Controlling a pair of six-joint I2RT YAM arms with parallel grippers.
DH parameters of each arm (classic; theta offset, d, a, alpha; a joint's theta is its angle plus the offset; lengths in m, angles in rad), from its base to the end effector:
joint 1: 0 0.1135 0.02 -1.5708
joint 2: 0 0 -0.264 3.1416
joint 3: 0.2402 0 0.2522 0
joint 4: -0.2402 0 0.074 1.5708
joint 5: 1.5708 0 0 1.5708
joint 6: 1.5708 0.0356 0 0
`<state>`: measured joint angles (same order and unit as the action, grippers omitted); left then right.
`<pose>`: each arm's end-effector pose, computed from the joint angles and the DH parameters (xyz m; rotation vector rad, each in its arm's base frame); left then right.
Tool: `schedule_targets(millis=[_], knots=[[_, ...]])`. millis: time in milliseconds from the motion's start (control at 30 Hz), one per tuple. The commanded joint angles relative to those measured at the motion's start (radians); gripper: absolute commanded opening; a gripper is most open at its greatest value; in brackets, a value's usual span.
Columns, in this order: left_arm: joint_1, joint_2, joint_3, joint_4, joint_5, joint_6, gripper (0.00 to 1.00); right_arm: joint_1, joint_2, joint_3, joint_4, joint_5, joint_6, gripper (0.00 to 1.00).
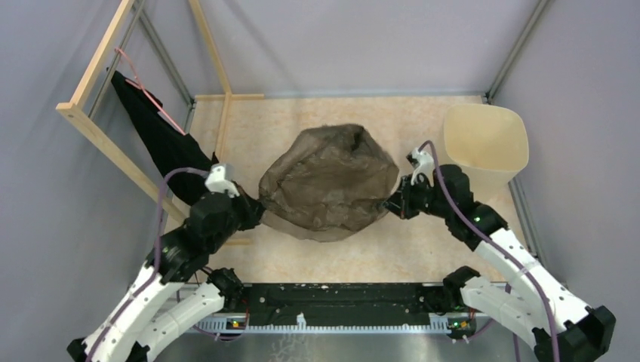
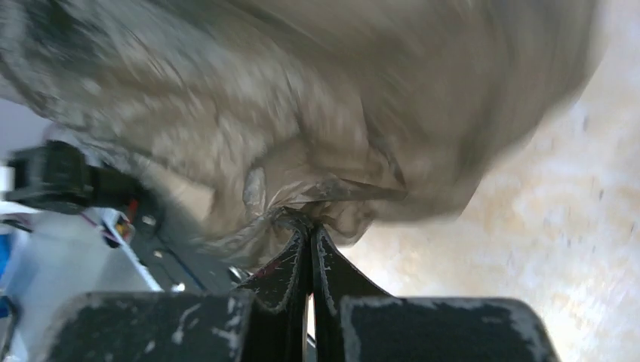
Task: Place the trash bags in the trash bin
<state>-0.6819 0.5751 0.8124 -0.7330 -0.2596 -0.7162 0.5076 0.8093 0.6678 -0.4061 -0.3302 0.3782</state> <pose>0.0972 -0.0672 0.3214 -0.1990 2.0933 -0.5947 0.1523 0.0979 0.2734 -0.3479 2.1837 0.8612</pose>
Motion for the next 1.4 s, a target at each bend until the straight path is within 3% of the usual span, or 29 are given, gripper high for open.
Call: schedule_targets(millis=[0,167,233,400,533,600,733,867,967,1167,1367], knots=[[0.001,-0.083,0.242,-0.145,-0.13,-0.012,0.0,-0.002,-0.038,0.252,0.021,-0.065,-0.011,0.0],[-0.001,-0.063,0.412,-0.14,-0.286,0.044,0.0,-0.002,0.039,0.326,0.044,-0.072,-0.007,0.0],[0.001,-0.032,0.431,-0.097,-0.29,0.049,0.0,-0.001,0.046,0.319,0.077,-0.09,0.031,0.0],[0.0,0.112,0.356,0.149,-0.1,0.136,0.0,-0.001,0.075,0.206,0.252,-0.213,0.194,0.0],[0.0,0.287,0.368,0.271,0.089,0.214,0.0,-0.001,0.114,0.208,0.188,-0.212,0.164,0.0],[0.0,0.382,0.422,0.277,0.158,0.268,0.0,0.0,0.111,0.247,0.097,-0.143,0.099,0.07],[0.001,0.496,0.482,0.264,0.172,0.369,0.0,0.0,0.119,0.378,-0.094,0.012,-0.028,0.37],[0.0,0.447,0.358,0.336,0.043,0.422,0.0,0.0,0.121,0.558,-0.316,0.286,-0.165,0.55],[0.0,0.381,0.24,0.419,-0.024,0.466,0.0,0.0,0.102,0.645,-0.361,0.569,-0.216,0.68],[0.026,0.335,0.201,0.412,-0.033,0.519,0.0,-0.003,0.195,0.735,-0.354,0.932,-0.197,0.71],[0.027,0.27,0.174,0.423,-0.045,0.524,0.0,-0.112,0.382,0.84,-0.366,0.888,-0.131,0.71]])
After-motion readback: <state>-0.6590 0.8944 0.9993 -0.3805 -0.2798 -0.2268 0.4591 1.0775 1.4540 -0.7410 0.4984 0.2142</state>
